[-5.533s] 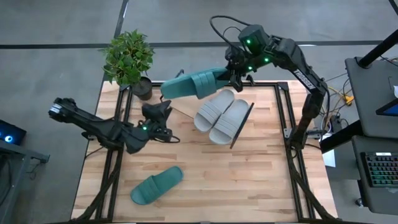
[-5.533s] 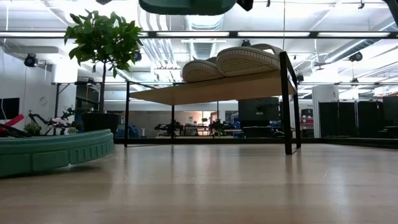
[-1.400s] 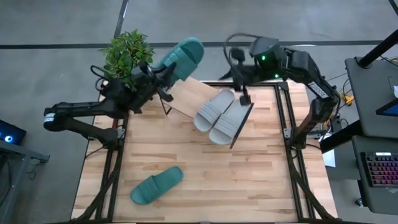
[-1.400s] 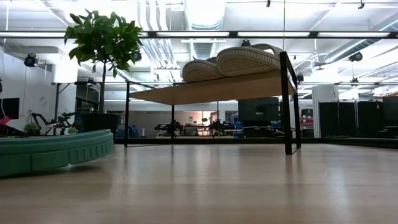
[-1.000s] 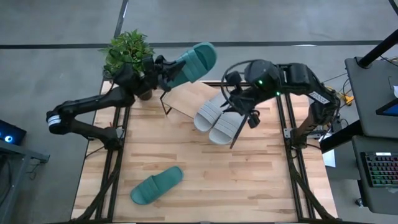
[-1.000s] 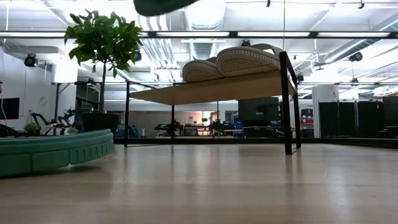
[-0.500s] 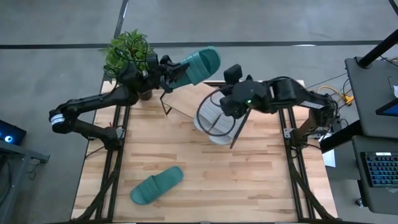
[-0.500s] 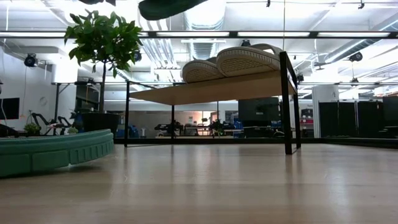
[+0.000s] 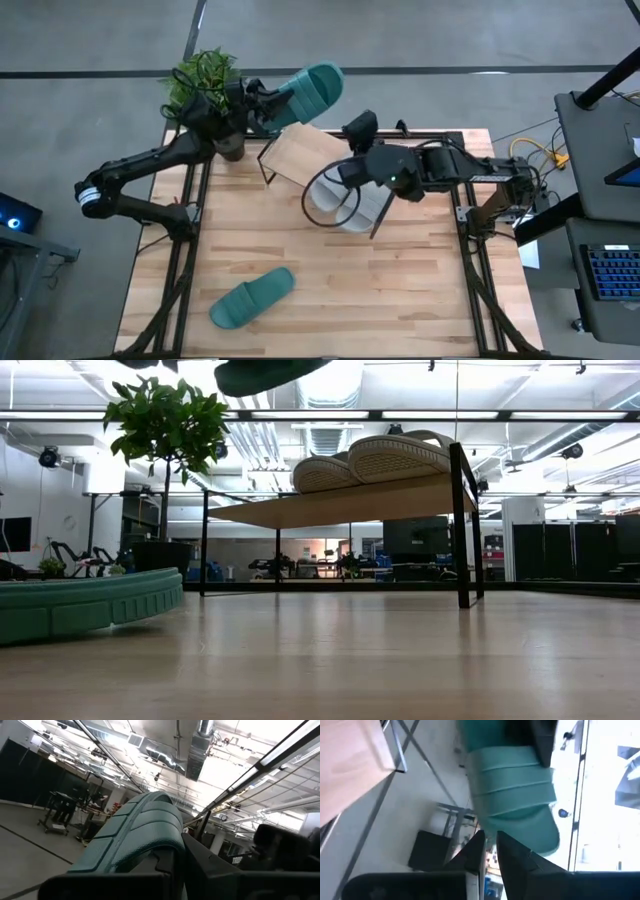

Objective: Pick and place slides into the shelf
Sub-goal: Put the top green slide on the shelf

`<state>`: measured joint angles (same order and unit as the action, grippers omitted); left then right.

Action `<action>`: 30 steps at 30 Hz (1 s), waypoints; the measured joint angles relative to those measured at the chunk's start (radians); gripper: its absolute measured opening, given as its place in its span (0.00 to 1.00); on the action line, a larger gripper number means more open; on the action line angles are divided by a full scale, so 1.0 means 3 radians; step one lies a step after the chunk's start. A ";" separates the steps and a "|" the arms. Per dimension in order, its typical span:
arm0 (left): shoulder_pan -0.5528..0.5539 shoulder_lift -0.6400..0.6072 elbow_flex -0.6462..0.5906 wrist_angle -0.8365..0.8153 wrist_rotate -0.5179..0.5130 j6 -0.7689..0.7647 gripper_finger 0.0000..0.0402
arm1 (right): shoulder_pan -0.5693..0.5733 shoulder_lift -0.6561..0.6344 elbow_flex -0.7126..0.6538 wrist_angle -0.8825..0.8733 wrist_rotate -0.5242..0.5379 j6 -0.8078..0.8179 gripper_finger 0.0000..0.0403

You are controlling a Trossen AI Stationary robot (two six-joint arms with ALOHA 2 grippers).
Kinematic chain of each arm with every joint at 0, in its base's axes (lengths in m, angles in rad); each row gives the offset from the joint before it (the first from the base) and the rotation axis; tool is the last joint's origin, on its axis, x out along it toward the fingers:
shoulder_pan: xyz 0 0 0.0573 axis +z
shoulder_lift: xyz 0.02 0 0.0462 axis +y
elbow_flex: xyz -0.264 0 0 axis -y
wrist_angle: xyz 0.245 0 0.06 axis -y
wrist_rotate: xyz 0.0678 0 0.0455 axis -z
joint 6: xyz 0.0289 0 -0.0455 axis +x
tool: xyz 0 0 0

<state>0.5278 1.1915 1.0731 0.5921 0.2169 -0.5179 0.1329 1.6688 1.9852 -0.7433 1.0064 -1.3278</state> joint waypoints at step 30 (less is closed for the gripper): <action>0.0142 -0.0223 -0.0008 -0.0193 0.0722 -0.0233 0.00 | -0.0067 0.0079 0.0220 0.0233 -0.0290 -0.1693 0.55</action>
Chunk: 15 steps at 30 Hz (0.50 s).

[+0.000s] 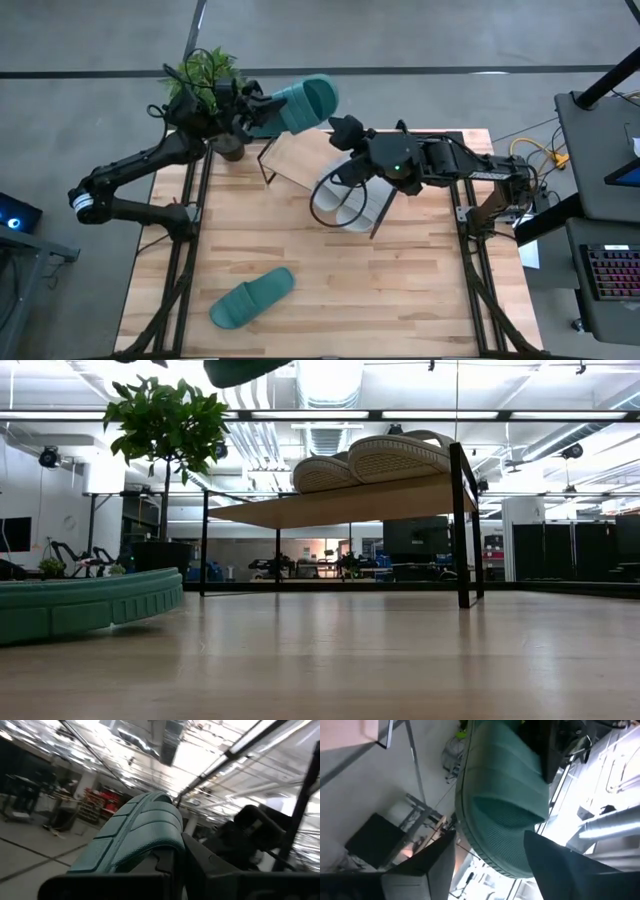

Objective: Pick and place slides into the shelf
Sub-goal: Put the top green slide on the shelf

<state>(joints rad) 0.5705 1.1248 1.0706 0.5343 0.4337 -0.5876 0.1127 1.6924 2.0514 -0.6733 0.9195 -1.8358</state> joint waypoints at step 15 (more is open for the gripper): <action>0.0000 0.0000 0.0000 0.0050 0.0481 -0.0216 0.00 | -0.0050 0.0012 0.0000 0.0059 -0.0059 -0.0256 0.56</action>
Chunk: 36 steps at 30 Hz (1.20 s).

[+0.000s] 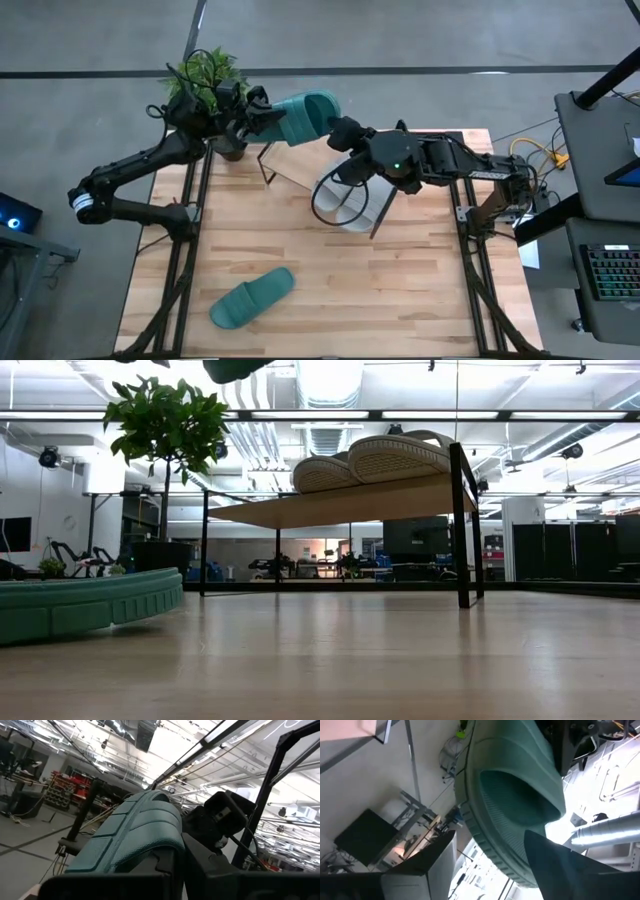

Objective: Pick and place slides into the shelf
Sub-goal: Put the top green slide on the shelf

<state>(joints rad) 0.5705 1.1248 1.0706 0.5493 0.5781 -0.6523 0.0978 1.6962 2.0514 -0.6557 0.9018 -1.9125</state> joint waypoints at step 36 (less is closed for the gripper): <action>-0.0003 -0.0009 0.0005 0.0035 0.0239 0.0681 0.19 | -0.0136 -0.0073 0.0004 0.0103 -0.0279 0.0940 0.09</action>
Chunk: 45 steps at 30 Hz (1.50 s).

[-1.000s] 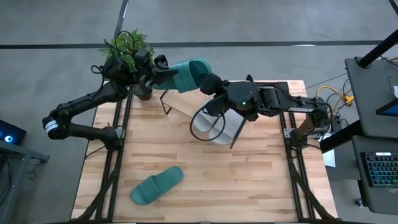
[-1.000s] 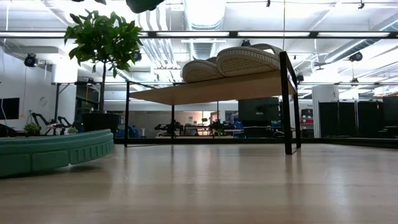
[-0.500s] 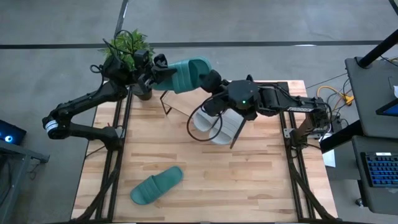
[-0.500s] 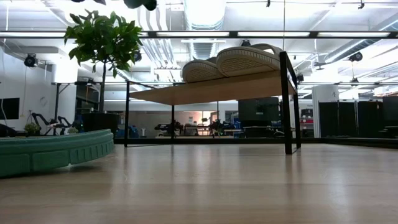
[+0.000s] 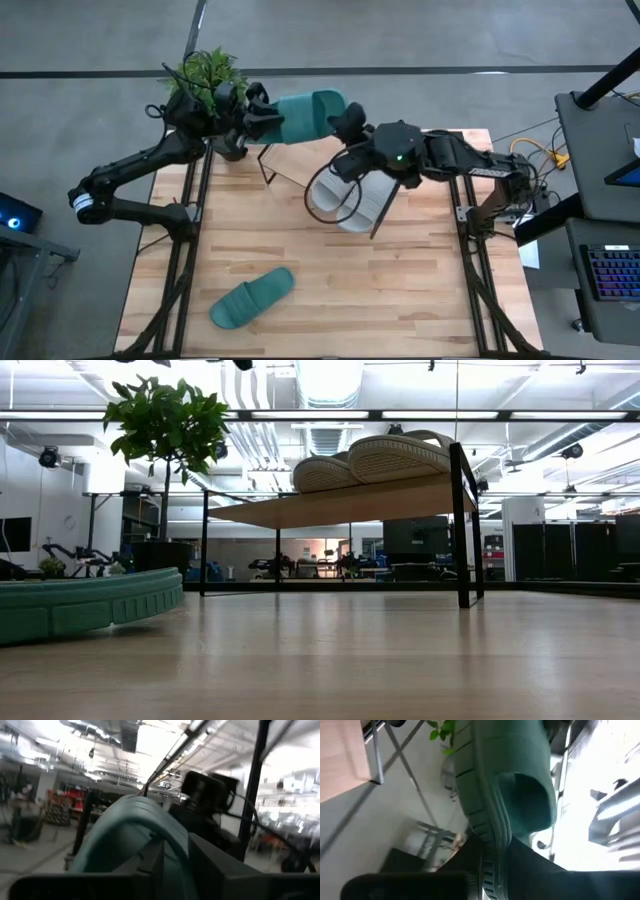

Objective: Pick and place slides into the shelf
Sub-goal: Put the top green slide on the shelf

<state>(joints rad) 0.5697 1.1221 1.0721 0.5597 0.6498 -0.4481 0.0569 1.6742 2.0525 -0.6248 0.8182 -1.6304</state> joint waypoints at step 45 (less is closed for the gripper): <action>-0.0165 -0.0834 -0.0216 -0.2068 -0.0796 0.3508 0.56 | -0.1129 -0.0779 -0.0004 -0.1472 -0.2625 0.2010 0.09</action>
<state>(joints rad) 0.5202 0.8718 1.0074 -0.0605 0.4109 0.6043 -0.2817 1.4406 2.0514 -1.0664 0.0306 -1.0275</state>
